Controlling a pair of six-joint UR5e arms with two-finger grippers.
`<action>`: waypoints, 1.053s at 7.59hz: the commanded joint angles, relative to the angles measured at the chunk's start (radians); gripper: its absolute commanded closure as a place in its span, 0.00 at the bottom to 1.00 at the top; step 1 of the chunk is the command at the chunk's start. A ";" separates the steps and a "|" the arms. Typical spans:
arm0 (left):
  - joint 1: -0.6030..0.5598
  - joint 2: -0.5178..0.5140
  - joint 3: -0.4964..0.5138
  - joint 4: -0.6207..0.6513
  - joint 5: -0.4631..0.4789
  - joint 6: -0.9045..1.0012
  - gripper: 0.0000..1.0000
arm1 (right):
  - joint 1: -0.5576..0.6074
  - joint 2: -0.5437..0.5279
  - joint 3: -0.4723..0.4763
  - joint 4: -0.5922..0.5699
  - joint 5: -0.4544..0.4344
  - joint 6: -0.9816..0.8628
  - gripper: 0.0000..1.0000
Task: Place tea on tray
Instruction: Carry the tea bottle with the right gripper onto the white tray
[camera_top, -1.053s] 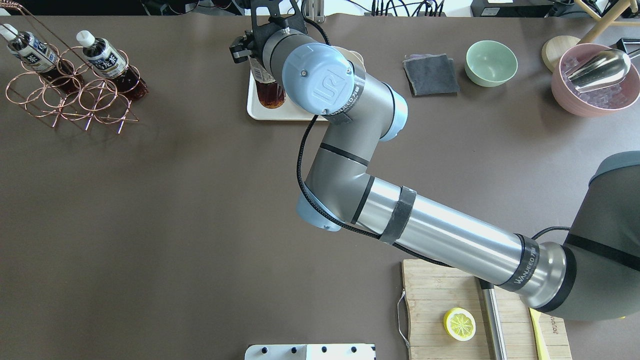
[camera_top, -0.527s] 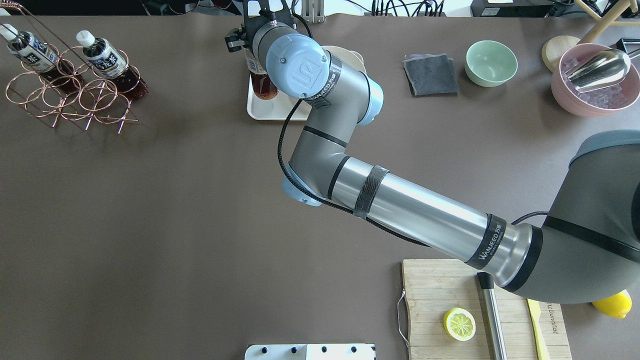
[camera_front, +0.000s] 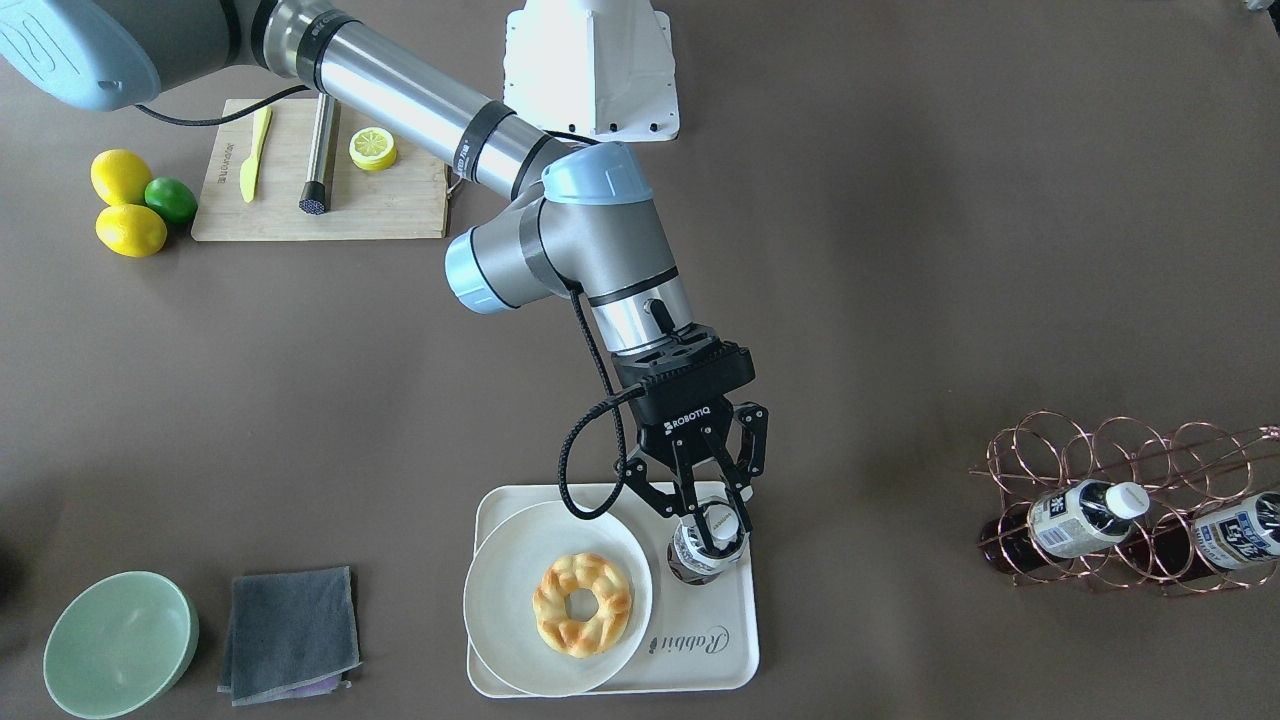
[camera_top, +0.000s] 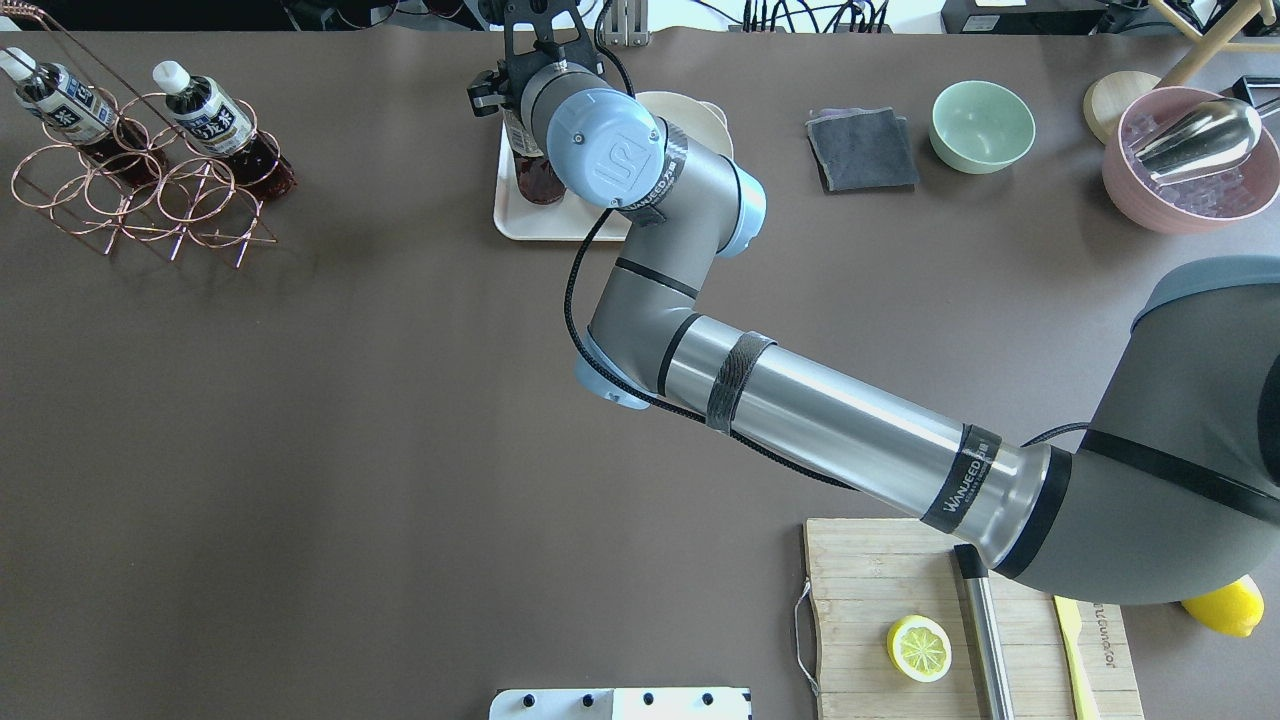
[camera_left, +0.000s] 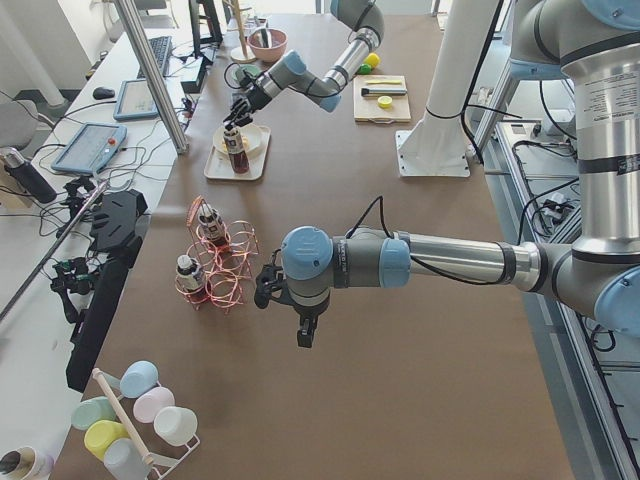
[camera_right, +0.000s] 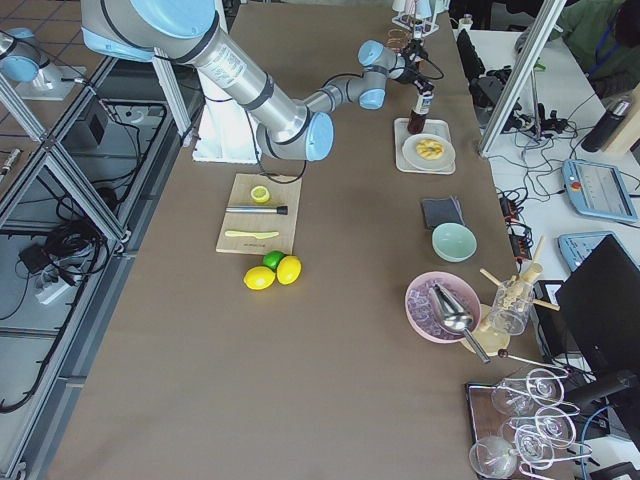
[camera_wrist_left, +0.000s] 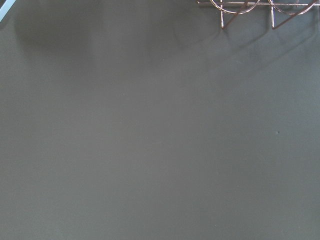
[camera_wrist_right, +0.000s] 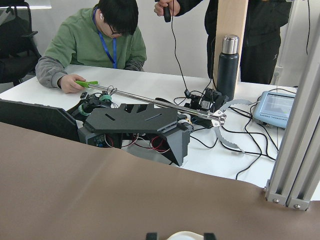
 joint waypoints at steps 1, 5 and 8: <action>0.000 -0.001 0.002 0.000 0.000 0.000 0.01 | 0.001 0.006 -0.001 0.004 0.000 -0.001 0.44; 0.000 0.000 0.005 0.002 -0.006 0.000 0.01 | 0.036 0.020 0.052 -0.016 0.058 0.054 0.00; -0.009 0.012 -0.004 0.002 -0.010 0.000 0.01 | 0.148 -0.047 0.321 -0.261 0.346 0.147 0.00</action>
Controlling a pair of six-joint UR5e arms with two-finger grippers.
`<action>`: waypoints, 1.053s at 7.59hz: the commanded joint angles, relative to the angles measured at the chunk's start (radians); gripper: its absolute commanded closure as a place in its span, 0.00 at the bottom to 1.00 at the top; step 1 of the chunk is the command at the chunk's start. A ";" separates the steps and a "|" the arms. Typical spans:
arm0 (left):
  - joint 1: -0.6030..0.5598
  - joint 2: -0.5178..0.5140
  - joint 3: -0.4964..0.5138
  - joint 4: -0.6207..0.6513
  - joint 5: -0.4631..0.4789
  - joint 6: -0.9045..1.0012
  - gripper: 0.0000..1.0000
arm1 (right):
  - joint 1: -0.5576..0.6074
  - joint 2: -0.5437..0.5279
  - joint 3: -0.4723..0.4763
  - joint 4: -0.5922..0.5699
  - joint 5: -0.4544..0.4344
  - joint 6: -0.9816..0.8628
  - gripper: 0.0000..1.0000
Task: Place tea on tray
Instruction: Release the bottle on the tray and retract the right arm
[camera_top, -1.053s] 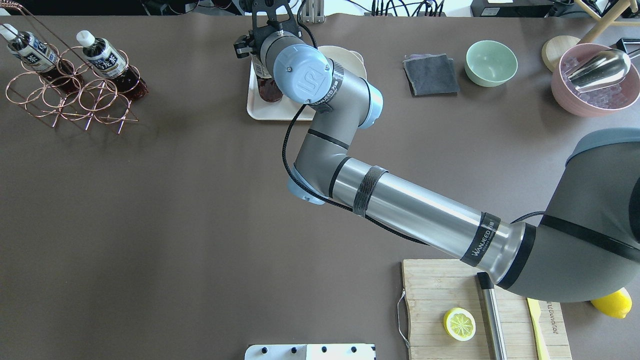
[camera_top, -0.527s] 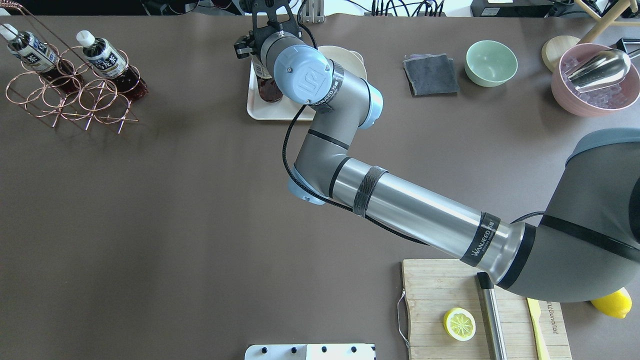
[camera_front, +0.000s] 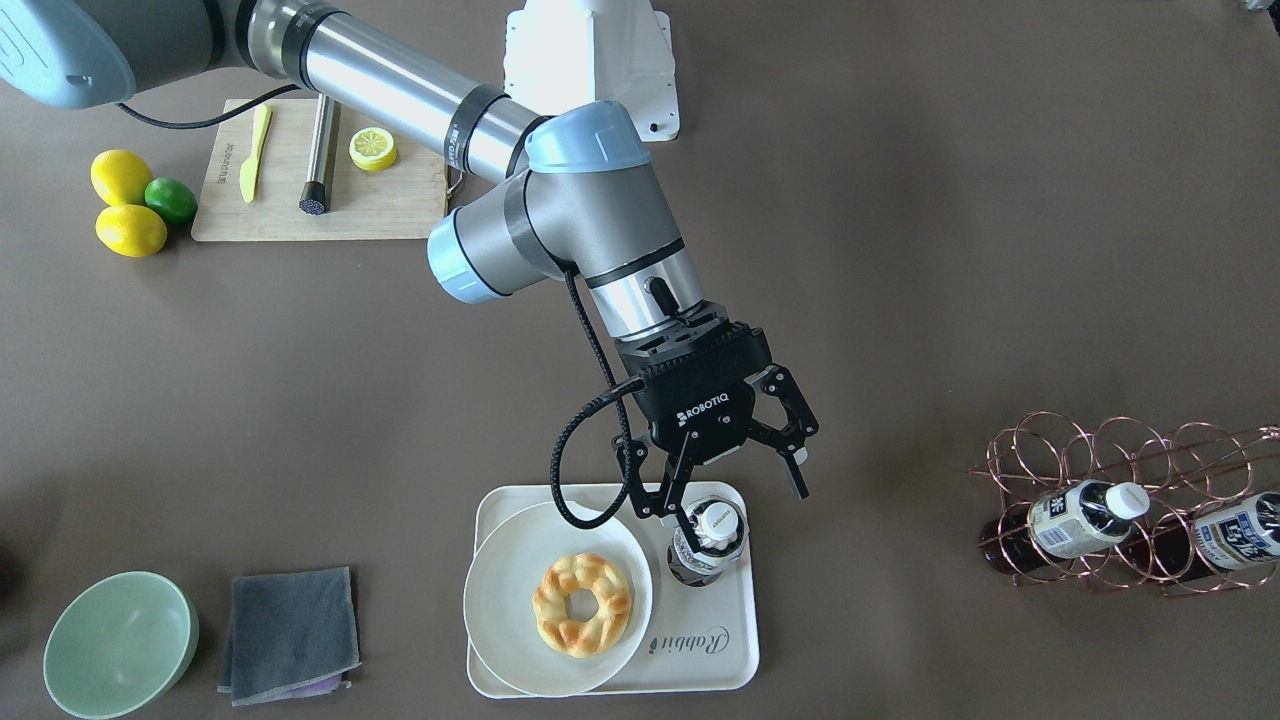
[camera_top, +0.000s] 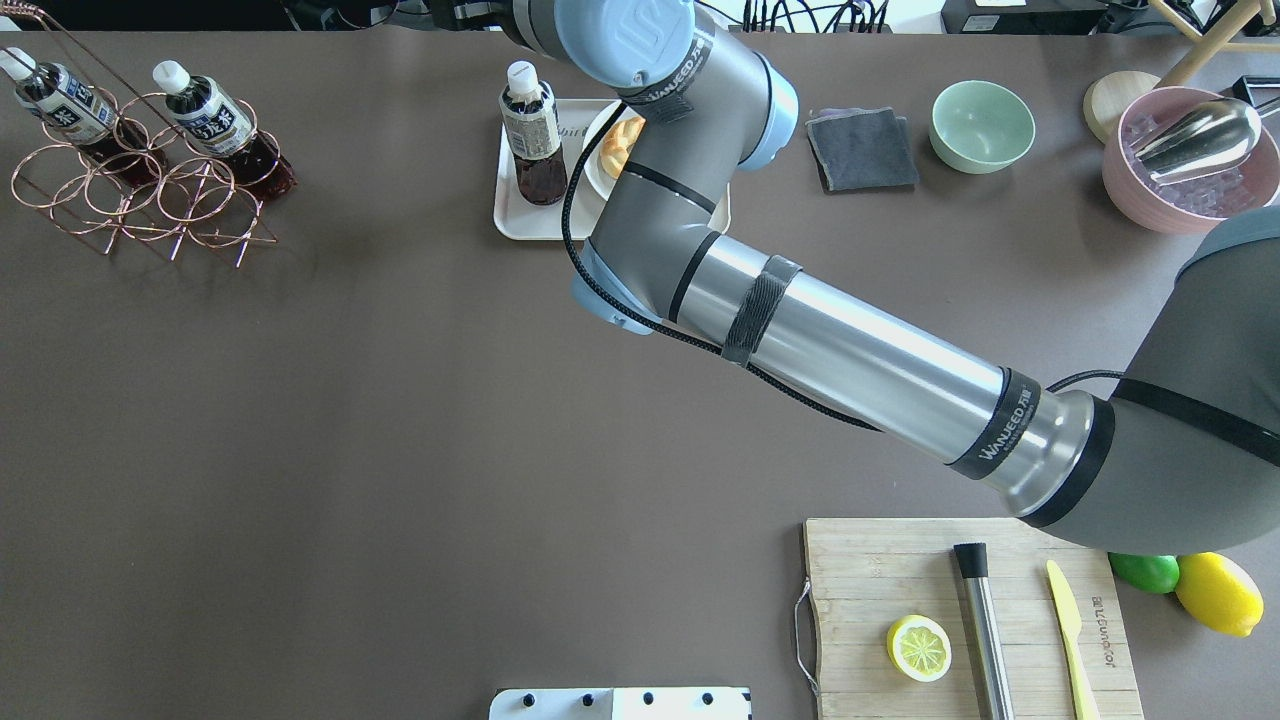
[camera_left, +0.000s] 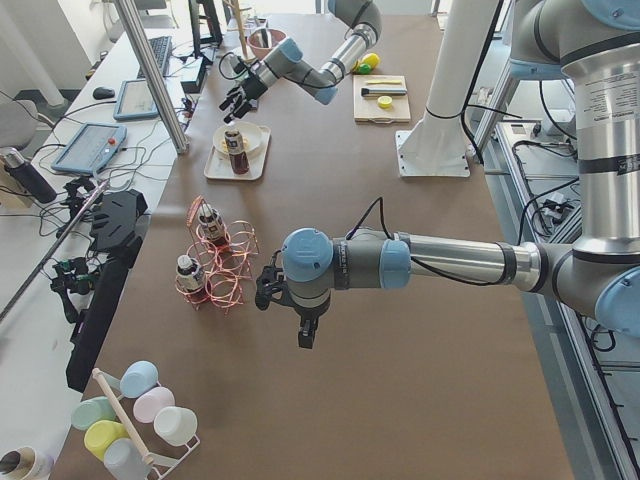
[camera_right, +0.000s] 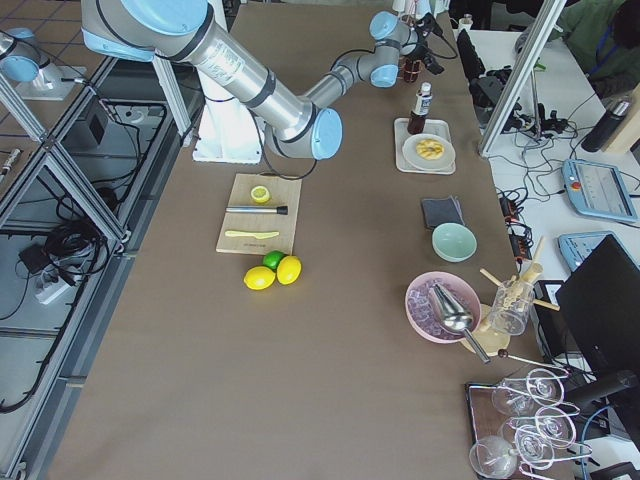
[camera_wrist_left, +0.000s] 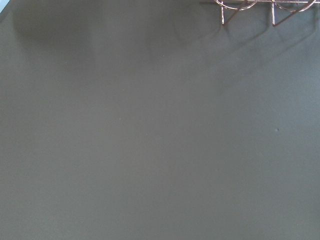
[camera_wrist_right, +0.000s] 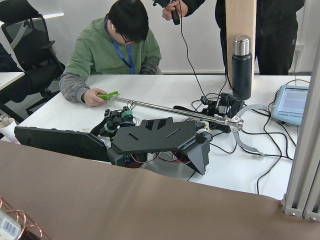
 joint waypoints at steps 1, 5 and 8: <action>-0.007 0.002 0.002 0.002 -0.001 0.000 0.01 | 0.097 -0.168 0.308 -0.190 0.251 0.066 0.00; -0.015 0.001 0.006 0.005 -0.001 -0.002 0.01 | 0.360 -0.743 0.693 -0.390 0.649 -0.025 0.00; -0.015 -0.001 0.005 0.005 -0.003 -0.003 0.01 | 0.629 -1.176 0.693 -0.396 0.833 -0.509 0.00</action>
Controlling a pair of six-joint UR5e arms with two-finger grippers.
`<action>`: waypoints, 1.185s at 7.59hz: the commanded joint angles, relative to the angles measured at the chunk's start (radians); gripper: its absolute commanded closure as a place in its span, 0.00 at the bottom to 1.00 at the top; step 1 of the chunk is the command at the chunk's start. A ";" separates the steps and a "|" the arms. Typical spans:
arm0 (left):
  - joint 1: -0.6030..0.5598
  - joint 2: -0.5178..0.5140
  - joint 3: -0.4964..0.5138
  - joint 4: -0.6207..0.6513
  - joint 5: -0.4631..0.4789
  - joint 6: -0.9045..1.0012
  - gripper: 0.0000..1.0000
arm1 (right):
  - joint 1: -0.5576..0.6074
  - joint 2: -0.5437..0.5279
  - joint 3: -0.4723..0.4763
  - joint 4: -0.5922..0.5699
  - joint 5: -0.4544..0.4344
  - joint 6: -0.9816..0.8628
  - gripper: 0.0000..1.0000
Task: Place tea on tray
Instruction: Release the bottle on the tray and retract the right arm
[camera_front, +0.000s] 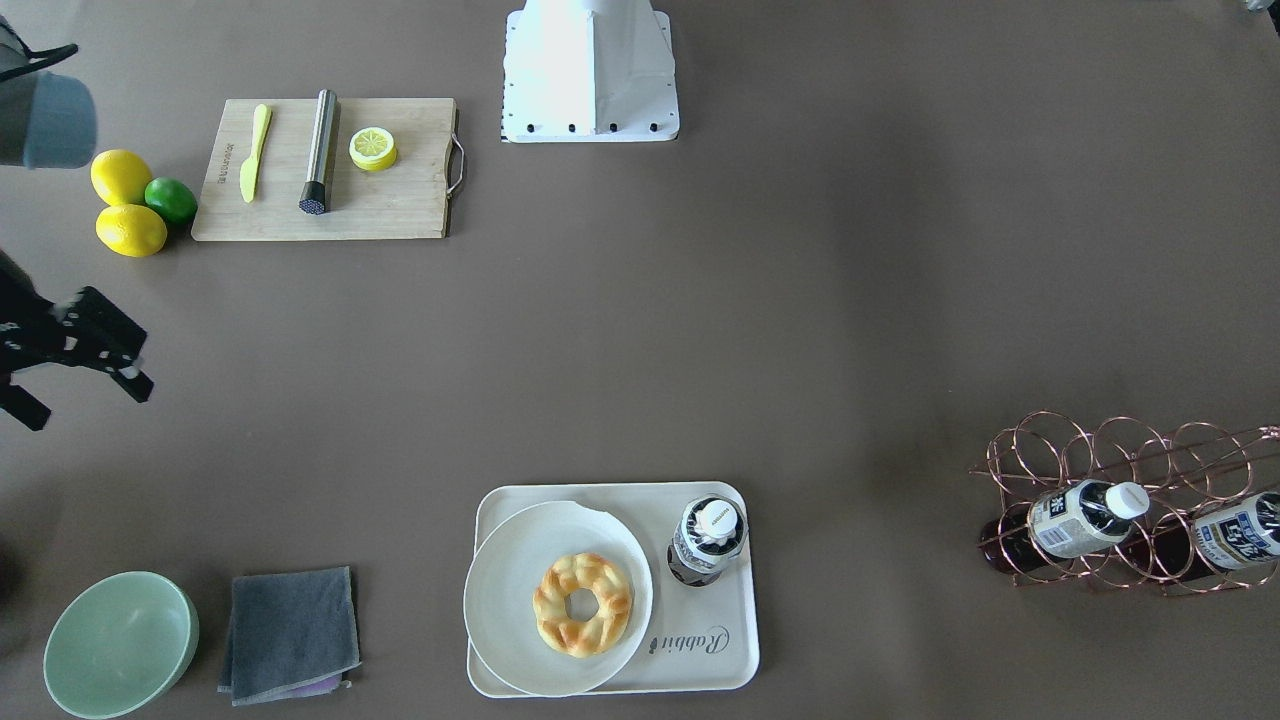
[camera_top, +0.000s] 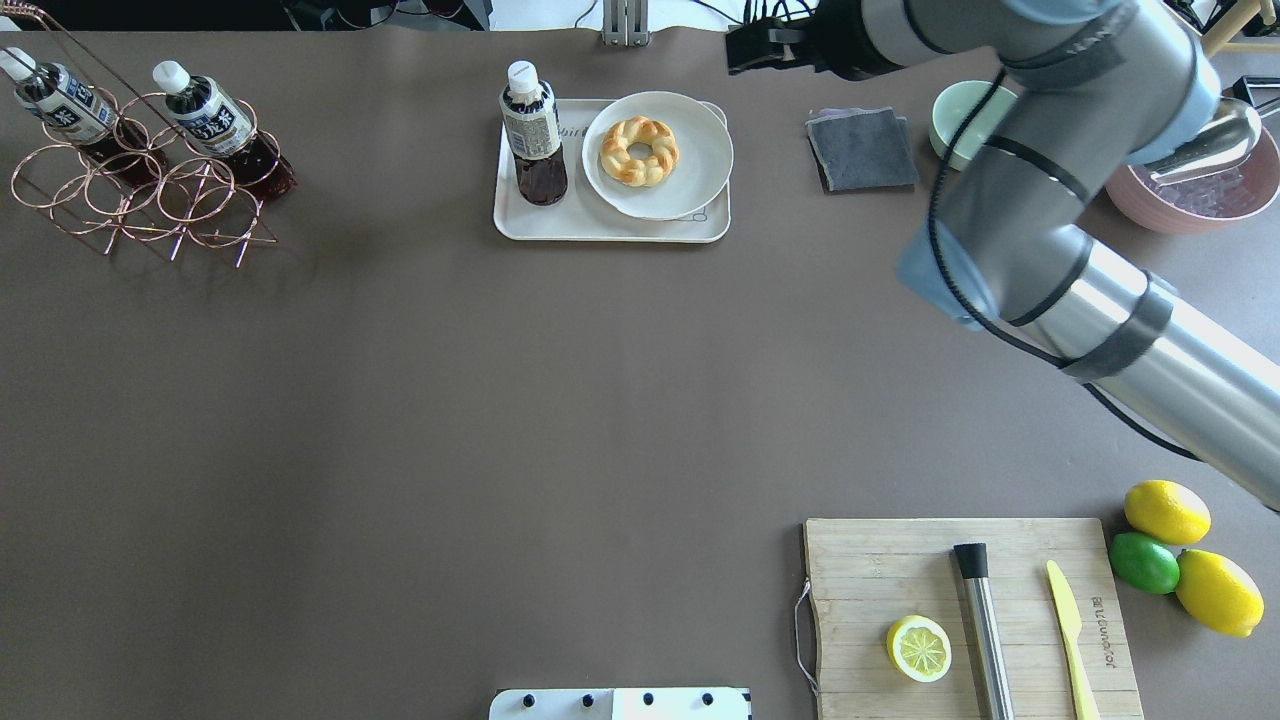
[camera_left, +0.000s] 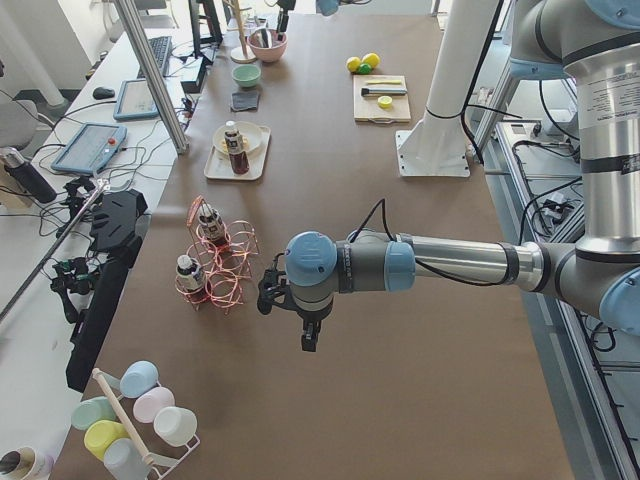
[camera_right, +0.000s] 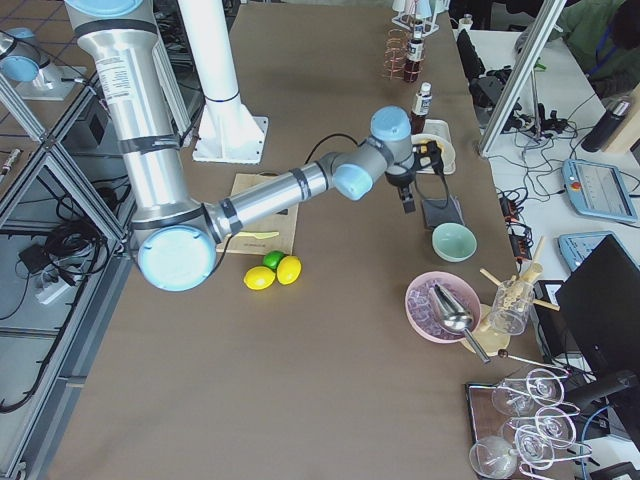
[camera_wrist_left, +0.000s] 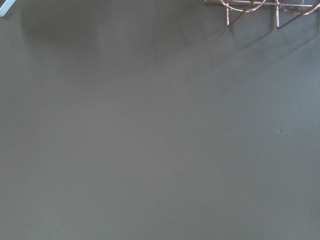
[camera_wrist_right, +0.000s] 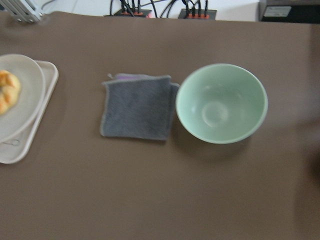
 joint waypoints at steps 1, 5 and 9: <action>0.000 -0.001 -0.002 0.000 0.001 0.000 0.01 | 0.192 -0.375 -0.019 -0.009 0.062 -0.336 0.00; 0.000 -0.001 -0.004 -0.002 0.001 0.000 0.01 | 0.367 -0.484 -0.195 -0.159 -0.042 -0.436 0.00; -0.002 0.001 -0.011 -0.005 0.000 0.001 0.01 | 0.472 -0.424 -0.145 -0.363 -0.073 -0.739 0.00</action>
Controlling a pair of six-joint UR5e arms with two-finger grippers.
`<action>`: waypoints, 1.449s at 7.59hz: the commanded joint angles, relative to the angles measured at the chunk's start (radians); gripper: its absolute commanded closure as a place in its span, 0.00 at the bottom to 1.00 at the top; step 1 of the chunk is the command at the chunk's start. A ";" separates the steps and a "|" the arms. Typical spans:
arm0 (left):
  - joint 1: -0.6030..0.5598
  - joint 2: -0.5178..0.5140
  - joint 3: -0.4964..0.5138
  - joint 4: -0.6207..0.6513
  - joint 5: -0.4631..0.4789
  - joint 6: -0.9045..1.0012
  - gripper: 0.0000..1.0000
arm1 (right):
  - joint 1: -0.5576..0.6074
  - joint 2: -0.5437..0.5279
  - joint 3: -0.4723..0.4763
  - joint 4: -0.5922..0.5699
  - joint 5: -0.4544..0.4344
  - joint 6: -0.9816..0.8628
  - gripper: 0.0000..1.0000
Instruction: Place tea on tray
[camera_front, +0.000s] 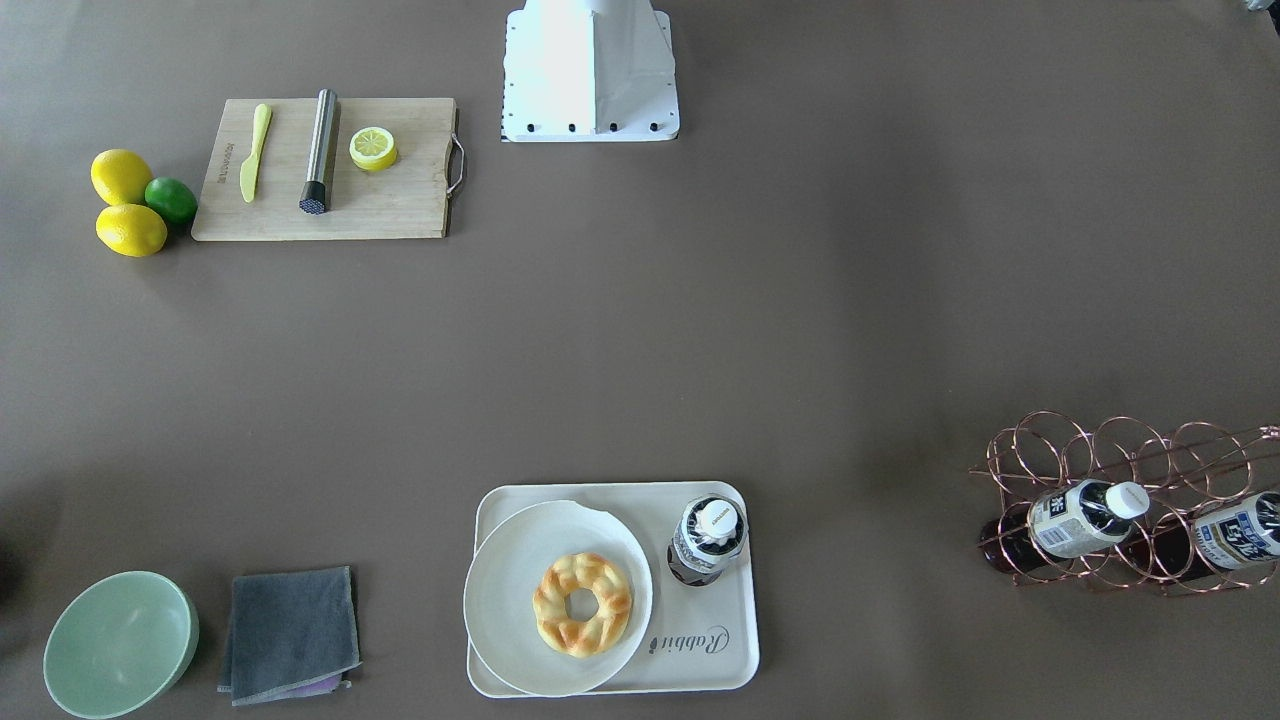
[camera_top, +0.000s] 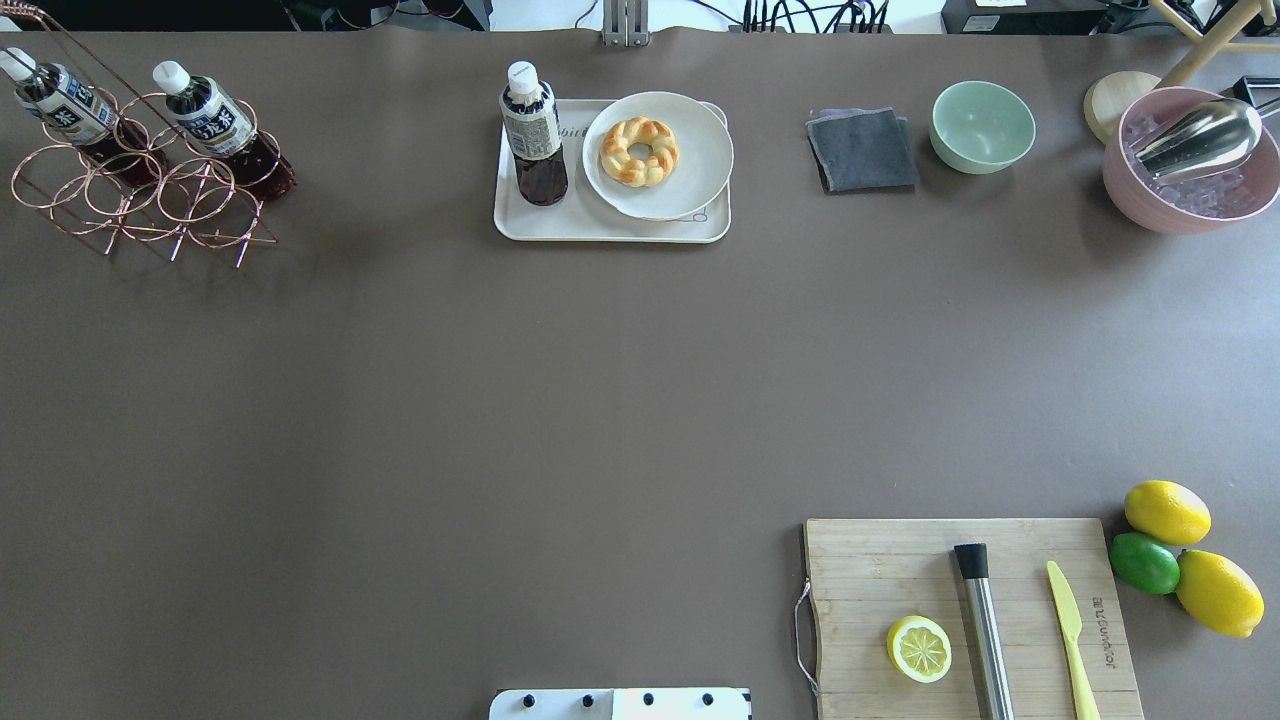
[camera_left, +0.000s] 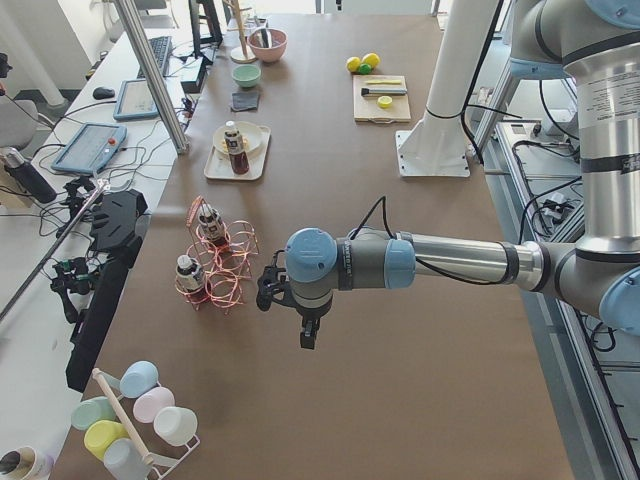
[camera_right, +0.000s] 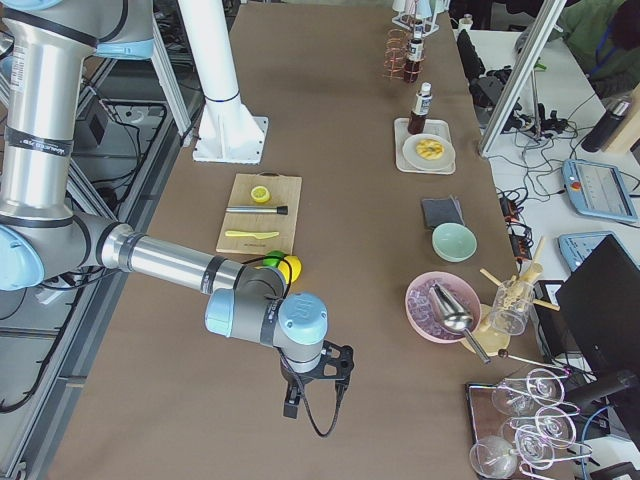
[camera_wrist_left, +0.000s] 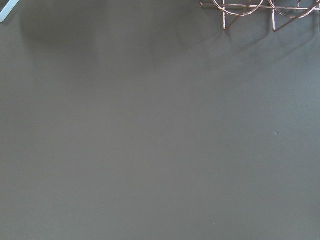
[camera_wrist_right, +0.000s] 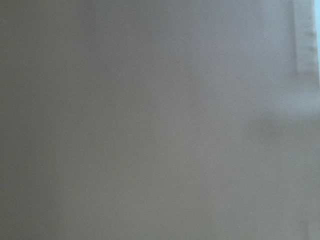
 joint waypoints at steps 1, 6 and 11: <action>-0.002 0.002 -0.004 -0.002 0.000 0.001 0.01 | -0.035 0.050 0.062 -0.049 -0.030 -0.056 0.00; 0.000 -0.003 -0.001 -0.003 0.000 0.001 0.01 | -0.080 0.115 0.220 -0.198 -0.015 0.054 0.00; -0.002 0.000 -0.001 -0.006 0.000 0.003 0.01 | -0.088 0.089 0.208 -0.192 -0.029 0.040 0.00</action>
